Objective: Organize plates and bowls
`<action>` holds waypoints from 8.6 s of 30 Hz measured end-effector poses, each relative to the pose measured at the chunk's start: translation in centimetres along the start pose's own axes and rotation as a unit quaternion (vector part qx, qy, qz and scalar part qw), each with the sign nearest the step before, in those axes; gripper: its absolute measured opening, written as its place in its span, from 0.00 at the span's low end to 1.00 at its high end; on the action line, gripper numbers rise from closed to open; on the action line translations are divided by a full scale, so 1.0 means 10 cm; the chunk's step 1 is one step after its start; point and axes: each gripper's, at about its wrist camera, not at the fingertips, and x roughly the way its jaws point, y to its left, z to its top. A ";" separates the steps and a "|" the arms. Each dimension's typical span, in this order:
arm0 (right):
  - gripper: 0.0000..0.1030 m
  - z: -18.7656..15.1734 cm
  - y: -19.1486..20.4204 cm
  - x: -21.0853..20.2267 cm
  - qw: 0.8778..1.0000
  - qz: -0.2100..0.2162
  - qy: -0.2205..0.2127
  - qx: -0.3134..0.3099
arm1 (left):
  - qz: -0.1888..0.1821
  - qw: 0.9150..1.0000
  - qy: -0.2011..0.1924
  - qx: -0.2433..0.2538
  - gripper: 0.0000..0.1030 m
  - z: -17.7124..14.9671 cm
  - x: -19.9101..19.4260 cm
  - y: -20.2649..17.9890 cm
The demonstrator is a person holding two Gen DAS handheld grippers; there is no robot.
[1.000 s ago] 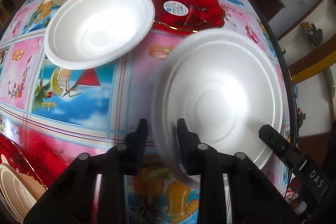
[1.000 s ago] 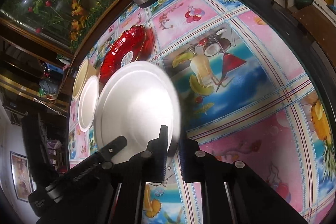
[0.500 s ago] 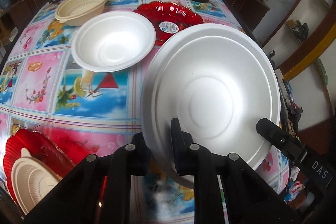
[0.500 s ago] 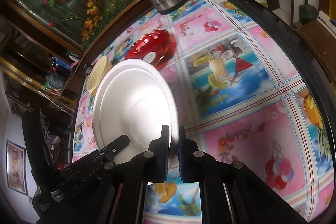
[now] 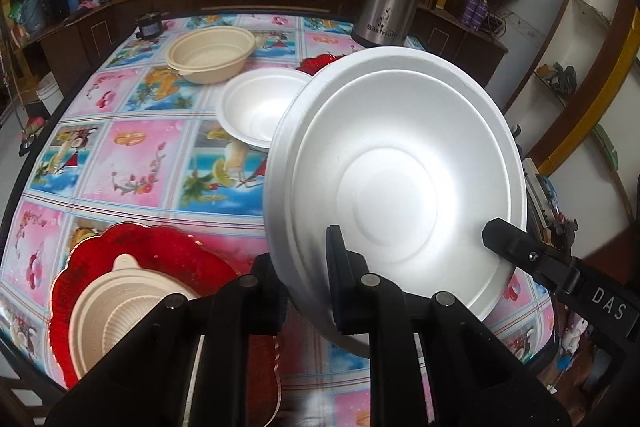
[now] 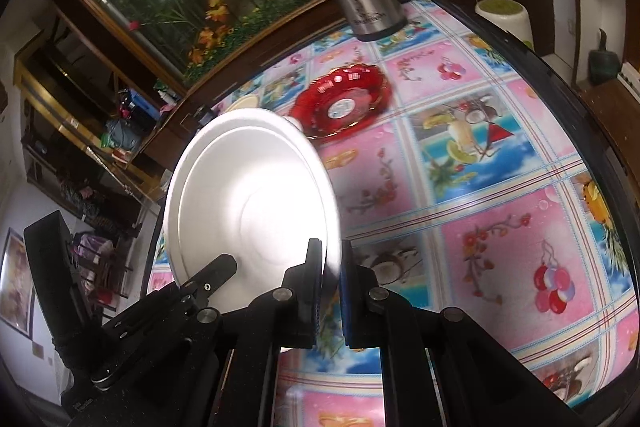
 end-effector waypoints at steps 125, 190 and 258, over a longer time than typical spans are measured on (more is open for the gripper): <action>0.45 -1.13 1.55 0.51 0.972 -0.011 0.106 -0.209 | 0.031 0.997 -0.004 -0.072 0.51 -0.82 -0.69 1.59; 0.09 0.97 0.26 2.10 0.989 0.019 0.130 0.065 | -0.024 0.980 0.189 -0.049 0.11 1.24 1.68 0.98; 0.10 -0.35 1.42 0.46 0.988 0.085 0.020 -0.129 | 0.079 0.992 -0.096 -0.033 0.12 -0.22 -0.71 1.18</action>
